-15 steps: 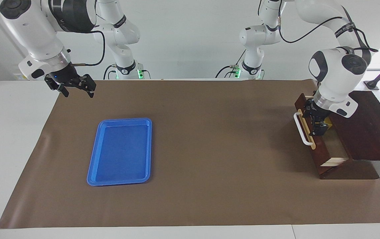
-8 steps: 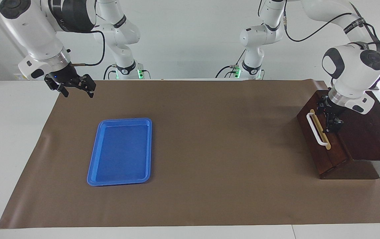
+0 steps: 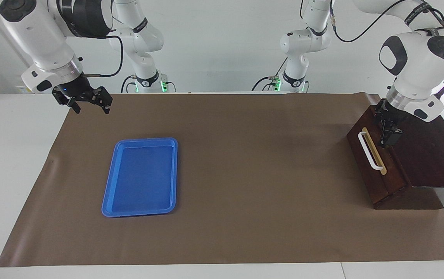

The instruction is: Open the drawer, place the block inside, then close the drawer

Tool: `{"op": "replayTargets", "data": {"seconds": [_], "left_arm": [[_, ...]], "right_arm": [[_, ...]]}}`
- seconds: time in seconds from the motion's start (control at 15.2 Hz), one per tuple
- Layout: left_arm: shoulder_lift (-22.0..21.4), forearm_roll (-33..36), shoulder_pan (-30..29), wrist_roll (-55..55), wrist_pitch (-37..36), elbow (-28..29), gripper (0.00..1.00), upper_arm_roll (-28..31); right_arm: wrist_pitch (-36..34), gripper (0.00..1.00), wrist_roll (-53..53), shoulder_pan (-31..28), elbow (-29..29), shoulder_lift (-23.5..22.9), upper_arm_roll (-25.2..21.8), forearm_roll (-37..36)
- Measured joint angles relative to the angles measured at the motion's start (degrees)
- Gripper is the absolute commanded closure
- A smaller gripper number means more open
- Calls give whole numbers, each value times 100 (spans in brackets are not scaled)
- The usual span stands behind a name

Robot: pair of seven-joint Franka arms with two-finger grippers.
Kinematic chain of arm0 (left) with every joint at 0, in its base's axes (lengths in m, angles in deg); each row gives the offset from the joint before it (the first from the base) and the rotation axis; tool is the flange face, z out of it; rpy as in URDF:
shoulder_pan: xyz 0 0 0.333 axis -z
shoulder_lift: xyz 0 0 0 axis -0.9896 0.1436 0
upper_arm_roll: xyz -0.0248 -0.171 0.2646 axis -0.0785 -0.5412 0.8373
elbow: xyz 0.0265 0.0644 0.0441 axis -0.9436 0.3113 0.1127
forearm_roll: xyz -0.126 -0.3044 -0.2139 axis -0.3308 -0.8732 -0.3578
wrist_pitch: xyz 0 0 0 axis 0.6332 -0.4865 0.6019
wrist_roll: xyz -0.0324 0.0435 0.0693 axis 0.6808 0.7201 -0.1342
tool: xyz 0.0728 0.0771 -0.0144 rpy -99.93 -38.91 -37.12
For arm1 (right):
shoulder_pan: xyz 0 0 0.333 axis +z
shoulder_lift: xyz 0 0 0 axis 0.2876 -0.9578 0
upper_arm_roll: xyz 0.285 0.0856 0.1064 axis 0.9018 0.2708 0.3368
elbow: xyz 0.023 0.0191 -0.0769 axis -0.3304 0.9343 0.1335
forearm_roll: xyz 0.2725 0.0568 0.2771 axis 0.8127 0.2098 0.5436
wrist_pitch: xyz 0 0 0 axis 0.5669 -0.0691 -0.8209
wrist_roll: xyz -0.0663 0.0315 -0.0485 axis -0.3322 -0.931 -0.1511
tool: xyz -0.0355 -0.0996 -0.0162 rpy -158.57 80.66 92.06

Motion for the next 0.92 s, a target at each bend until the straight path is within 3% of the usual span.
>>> {"op": "replayTargets", "data": {"seconds": [0.46, 0.92], "left_arm": [[-249, -581, 140, 3720, -1083, -528, 0, -94], [-411, -604, 290, 5292, -1362, -583, 0, -86]], "right_arm": [[-22, 0, 0, 1, 0, 0, 3, 0], [-25, 0, -1, 1, 0, 0, 4, 0]]}}
